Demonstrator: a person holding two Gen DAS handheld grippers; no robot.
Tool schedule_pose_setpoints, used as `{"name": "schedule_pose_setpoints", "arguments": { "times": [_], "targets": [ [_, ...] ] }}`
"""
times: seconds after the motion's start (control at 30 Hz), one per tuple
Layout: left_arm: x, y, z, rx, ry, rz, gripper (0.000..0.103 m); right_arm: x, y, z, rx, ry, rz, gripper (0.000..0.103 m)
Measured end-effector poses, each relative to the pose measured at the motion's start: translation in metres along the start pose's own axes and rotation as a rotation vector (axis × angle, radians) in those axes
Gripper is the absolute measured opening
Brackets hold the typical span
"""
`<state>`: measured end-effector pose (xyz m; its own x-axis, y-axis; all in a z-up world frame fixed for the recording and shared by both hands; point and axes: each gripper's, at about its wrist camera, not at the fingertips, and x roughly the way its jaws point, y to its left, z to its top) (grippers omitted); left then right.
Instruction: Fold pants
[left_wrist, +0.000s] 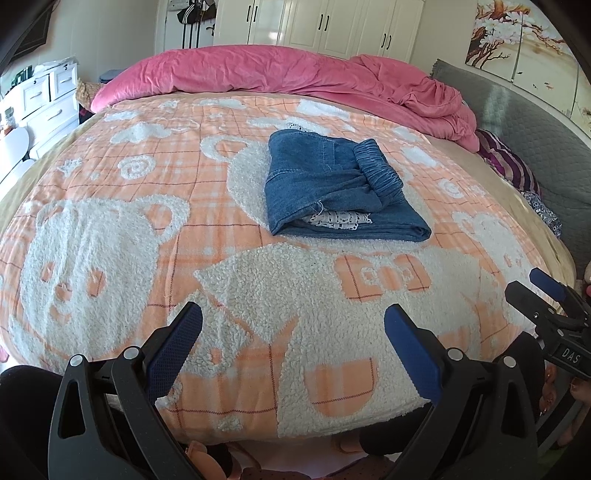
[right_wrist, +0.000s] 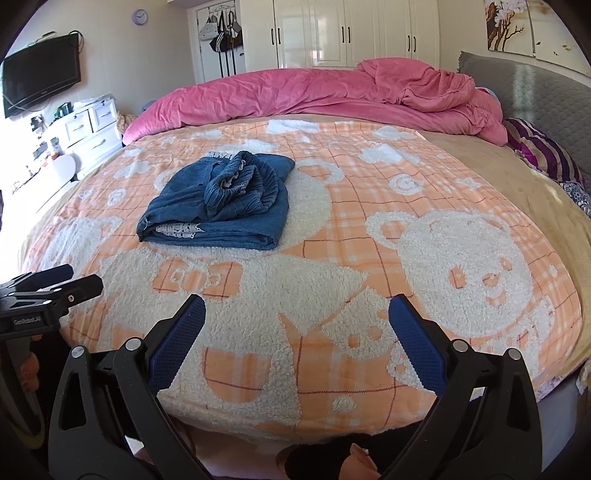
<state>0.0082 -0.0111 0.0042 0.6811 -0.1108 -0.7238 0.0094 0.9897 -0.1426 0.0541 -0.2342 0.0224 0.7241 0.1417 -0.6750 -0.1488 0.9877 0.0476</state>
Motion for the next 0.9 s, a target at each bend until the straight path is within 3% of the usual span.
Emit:
{"name": "schedule_pose_setpoints", "arguments": {
  "times": [0.9],
  "targets": [
    [-0.0003,0.0003,0.0016,0.002,0.014,-0.003,0.098,0.0019,0.0014,0.0006,-0.011,0.013,0.007,0.094]
  ]
}}
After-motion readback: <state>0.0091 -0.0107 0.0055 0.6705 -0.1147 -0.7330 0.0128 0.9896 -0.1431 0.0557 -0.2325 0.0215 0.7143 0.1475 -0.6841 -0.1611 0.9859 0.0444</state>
